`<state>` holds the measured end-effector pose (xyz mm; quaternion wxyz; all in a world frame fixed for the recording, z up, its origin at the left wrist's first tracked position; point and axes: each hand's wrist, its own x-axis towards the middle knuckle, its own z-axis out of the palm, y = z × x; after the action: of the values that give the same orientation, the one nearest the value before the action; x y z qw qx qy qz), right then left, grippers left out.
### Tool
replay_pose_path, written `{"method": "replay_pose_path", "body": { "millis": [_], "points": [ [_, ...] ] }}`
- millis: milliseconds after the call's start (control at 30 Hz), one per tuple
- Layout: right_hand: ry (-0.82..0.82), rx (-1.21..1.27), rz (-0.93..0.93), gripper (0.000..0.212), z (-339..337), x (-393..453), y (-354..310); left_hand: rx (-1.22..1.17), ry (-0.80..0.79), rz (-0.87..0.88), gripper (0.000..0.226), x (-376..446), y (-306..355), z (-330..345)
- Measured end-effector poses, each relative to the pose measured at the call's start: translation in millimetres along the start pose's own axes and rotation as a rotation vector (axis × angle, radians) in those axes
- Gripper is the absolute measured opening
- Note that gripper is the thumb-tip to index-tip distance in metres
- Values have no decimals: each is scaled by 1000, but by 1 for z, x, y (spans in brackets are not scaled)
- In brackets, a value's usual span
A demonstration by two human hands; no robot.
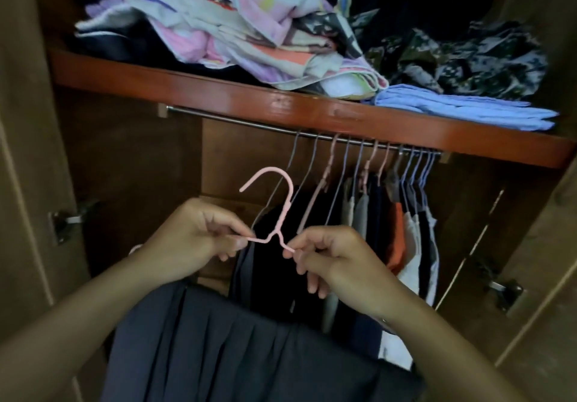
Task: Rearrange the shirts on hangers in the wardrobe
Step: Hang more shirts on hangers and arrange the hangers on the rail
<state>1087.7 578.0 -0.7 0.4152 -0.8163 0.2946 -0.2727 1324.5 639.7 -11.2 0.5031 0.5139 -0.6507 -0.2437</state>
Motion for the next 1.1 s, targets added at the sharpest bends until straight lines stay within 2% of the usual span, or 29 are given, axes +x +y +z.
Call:
{"method": "replay_pose_path", "body": {
  "millis": [300,500,633,767,900,1000,1100],
  "points": [
    [-70,289,192,15,54,61,-15,148,24,28,18,15,-54,-49],
    [25,444,320,14,85,109,-17,227,33,-2,28,48,-90,-75],
    [110,569,387,9,108,141,-14,258,146,-38,33,80,-106,-88],
    [216,749,405,14,122,174,-4,303,252,-9,35,111,-113,-98],
    [266,815,393,17,118,202,8,419,321,3,36,138,-118,-104],
    [296,830,368,18,109,221,16,577,357,57,49,157,-120,-108],
    [323,864,334,15,99,240,21,725,308,77,66,178,-127,-110]
  ]
}}
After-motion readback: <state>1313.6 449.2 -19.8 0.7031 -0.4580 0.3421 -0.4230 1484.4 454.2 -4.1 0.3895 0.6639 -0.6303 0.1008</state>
